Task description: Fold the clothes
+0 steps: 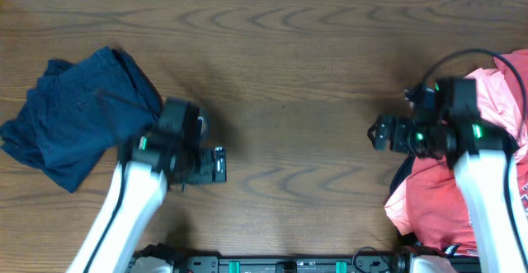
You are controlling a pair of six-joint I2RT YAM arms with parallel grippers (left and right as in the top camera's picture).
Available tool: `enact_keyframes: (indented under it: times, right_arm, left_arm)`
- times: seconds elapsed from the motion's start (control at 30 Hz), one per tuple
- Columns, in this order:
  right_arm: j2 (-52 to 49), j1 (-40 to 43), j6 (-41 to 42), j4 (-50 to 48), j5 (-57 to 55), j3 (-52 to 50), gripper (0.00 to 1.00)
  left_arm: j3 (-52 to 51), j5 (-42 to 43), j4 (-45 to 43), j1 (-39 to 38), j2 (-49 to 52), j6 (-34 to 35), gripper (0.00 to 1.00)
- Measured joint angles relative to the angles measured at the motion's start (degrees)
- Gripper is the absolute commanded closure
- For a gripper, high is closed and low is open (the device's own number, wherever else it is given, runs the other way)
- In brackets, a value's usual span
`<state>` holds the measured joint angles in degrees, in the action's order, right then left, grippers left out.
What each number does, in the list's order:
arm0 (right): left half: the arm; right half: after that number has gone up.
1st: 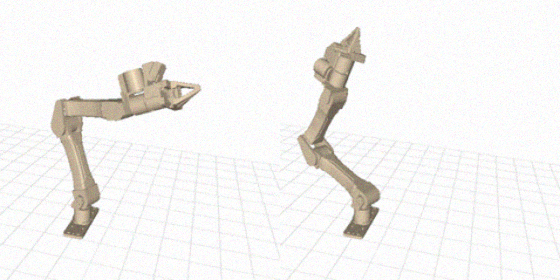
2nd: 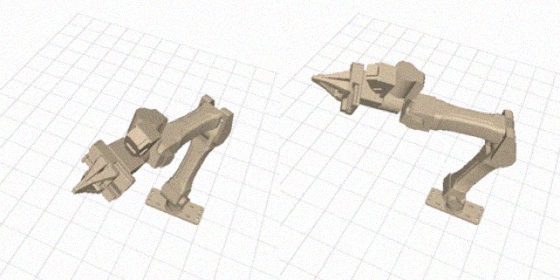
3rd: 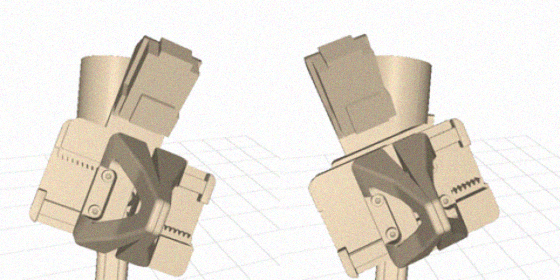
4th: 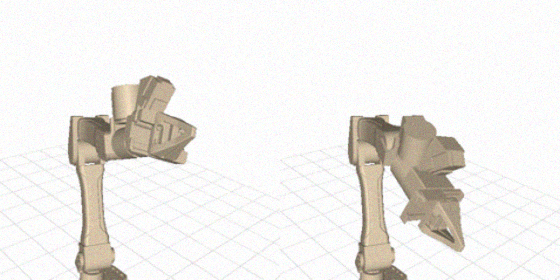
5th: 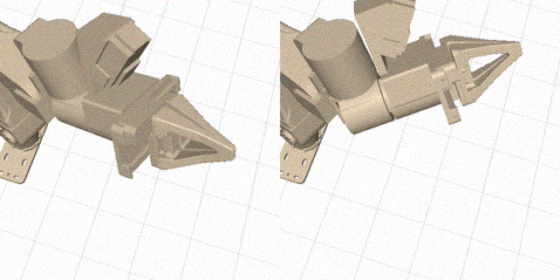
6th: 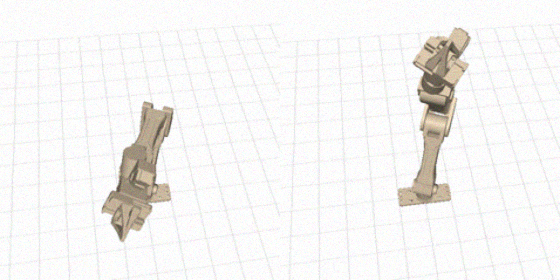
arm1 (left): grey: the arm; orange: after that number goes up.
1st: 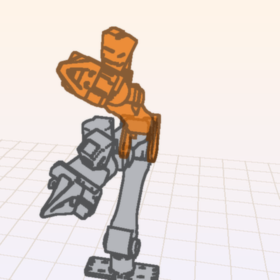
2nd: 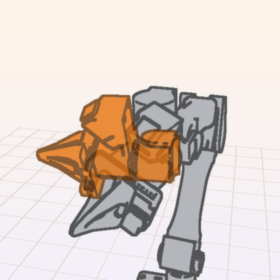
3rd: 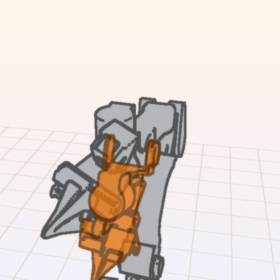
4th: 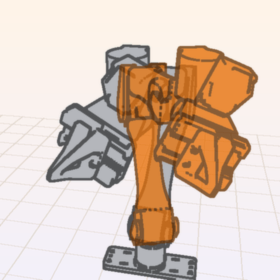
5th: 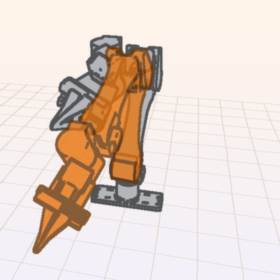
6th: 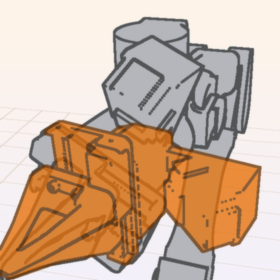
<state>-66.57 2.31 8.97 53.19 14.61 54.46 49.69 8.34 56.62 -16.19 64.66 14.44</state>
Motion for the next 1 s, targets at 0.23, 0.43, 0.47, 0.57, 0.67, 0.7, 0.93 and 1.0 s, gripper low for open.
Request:
enact_keyframes:
  times: [0.23, 0.43, 0.47, 0.57, 0.67, 0.7, 0.93, 1.0]
  right_arm:
    - [23.8, 0.0, 0.2, -6.8, -3.0, -10.9, 0.01]
    - [32.4, 0.0, 0.2, -7.2, -3.7, -13.5, 0.01]
    - [32.9, 0.0, 0.2, -7.0, -3.7, -13.5, 0.01]
    - [33.4, 0.0, 0.2, -6.1, -3.8, -13.5, 0.01]
    - [33.4, 0.0, 0.2, -5.5, -3.9, -13.7, 0.01]
    - [33.4, 0.0, 0.2, -5.4, -4.0, -13.7, 0.01]
    - [33.4, 0.0, 0.2, -5.4, -4.0, -13.7, 0.01]
    - [33.4, 0.0, 0.2, -5.4, -4.0, -13.7, 0.01]
  left_arm:
    - [-9.2, -5.5, -7.2, -5.9, -22.8, 2.4, 0.02]
    - [-9.7, -7.5, -10.5, -6.1, -30.3, 2.7, 0.02]
    - [-9.7, -7.6, -10.4, -6.1, -30.7, 2.8, 0.02]
    - [-9.7, -7.8, -10.4, -6.1, -30.8, 3.0, 0.02]
    - [-9.7, -7.9, -10.4, -6.1, -30.8, 3.2, 0.02]
    - [-9.7, -7.9, -10.4, -6.1, -30.8, 3.2, 0.02]
    - [-9.7, -8.0, -10.4, -6.1, -30.9, 3.4, 0.02]
    - [-9.7, -8.0, -10.4, -6.1, -30.9, 3.4, 0.02]
